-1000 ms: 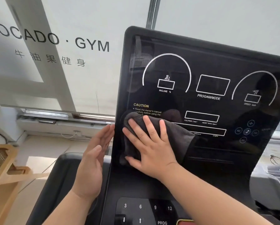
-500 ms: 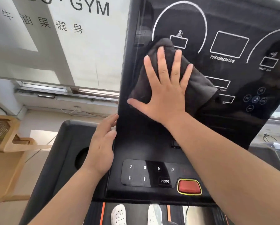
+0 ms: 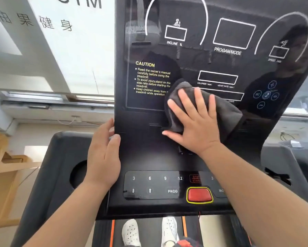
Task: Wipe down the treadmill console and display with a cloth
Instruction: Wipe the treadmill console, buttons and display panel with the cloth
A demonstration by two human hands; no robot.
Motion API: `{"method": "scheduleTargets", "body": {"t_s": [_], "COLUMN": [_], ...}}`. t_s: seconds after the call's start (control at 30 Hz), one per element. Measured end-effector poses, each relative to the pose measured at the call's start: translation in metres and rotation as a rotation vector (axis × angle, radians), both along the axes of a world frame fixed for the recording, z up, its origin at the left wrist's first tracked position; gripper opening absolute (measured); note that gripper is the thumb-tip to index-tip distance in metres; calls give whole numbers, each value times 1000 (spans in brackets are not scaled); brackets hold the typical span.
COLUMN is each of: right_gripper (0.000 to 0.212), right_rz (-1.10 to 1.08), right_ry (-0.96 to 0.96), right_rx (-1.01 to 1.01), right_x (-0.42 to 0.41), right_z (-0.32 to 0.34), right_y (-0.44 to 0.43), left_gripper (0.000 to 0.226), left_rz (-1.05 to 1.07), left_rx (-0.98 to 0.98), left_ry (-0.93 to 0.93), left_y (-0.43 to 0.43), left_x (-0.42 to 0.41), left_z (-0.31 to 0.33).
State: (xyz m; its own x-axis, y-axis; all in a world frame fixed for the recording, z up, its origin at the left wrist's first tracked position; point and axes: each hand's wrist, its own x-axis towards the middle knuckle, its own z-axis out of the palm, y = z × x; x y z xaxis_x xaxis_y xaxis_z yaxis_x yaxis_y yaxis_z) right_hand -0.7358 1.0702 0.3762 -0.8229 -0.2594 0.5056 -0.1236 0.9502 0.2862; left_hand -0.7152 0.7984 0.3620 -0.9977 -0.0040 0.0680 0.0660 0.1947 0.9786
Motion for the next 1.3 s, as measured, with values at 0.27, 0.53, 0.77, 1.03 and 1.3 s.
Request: {"method": "scheduleTargets", "body": {"t_s": [0.27,0.53,0.77,1.03,1.3], "right_gripper": [99,89,87,89,99], "right_rz": [-50,113,166,33,-13], "right_ry": [-22,-111,-11,66,7], "right_rx": [14,79,33,16,-51], "right_x": [-4,-30,-9,29,23], "right_z": [10,14,4,-1,9], "right_y": [-23,-105,-12,153,103], "left_gripper": [67,68,70,68,68], "left_rz": [-19,93,81,-6,-67], "left_rx": [-91,-338,-630,-784,-840], "left_ry": [29,87,324,278,205], "left_y": [2,13,62,105,122], "left_x": [4,10,22,46,68], "left_z": [-2,-2,-2,-10,-12]}}
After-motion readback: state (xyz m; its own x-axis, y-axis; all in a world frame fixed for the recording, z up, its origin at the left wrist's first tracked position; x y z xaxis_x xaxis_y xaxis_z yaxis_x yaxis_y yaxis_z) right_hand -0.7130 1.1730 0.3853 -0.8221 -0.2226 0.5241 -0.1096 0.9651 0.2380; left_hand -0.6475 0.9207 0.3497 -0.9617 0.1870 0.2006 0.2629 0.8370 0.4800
